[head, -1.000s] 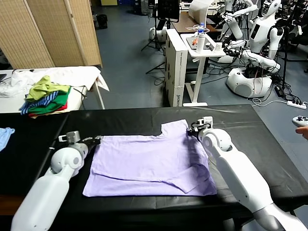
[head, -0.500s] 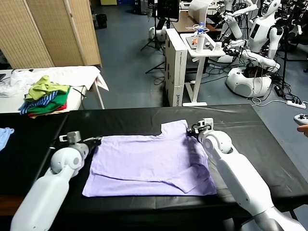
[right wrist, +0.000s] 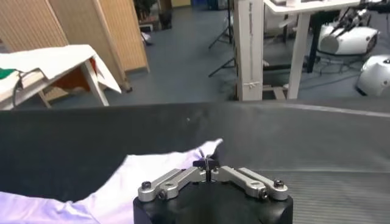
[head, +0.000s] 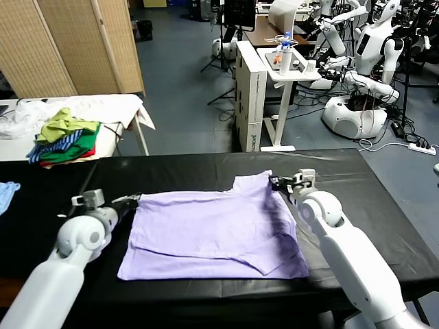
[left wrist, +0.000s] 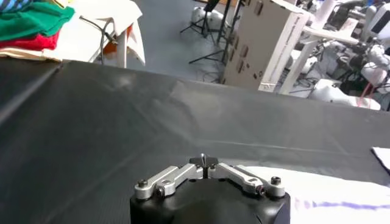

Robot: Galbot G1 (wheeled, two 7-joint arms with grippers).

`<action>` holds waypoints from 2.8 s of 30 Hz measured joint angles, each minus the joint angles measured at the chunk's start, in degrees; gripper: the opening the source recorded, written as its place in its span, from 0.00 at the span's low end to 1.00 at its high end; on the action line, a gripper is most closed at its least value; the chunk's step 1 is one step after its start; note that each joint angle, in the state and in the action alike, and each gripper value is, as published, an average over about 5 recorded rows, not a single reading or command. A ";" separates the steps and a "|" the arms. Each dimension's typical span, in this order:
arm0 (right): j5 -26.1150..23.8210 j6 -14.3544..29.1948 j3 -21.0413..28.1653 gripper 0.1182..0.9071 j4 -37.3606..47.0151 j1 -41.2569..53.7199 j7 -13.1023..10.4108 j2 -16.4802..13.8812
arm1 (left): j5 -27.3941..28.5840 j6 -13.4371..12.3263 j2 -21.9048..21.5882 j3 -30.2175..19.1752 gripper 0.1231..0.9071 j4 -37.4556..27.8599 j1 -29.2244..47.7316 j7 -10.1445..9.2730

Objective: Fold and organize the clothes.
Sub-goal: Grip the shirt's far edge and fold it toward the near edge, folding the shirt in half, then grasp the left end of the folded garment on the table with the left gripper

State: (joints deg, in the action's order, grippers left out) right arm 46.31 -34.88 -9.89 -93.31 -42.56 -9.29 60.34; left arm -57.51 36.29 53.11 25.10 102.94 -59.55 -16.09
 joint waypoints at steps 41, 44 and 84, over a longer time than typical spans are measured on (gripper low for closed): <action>0.42 -7.31 -12.44 0.03 -28.33 -29.36 -1.19 -12.59 | 9.82 3.27 3.24 11.89 0.03 19.78 -22.92 0.27; 0.43 -7.31 -12.77 0.03 -28.96 -30.23 -1.14 -13.00 | 10.92 3.27 3.75 12.35 0.03 20.19 -24.40 0.41; 5.46 -7.32 -20.02 1.00 -32.91 -33.79 -3.21 -12.46 | 18.50 1.41 10.59 15.85 0.98 24.37 -31.38 -1.32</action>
State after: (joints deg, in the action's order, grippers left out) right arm 51.77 -42.20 -29.92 -126.22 -76.36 -12.50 47.88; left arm -39.02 37.70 63.70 40.95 127.31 -90.93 -17.41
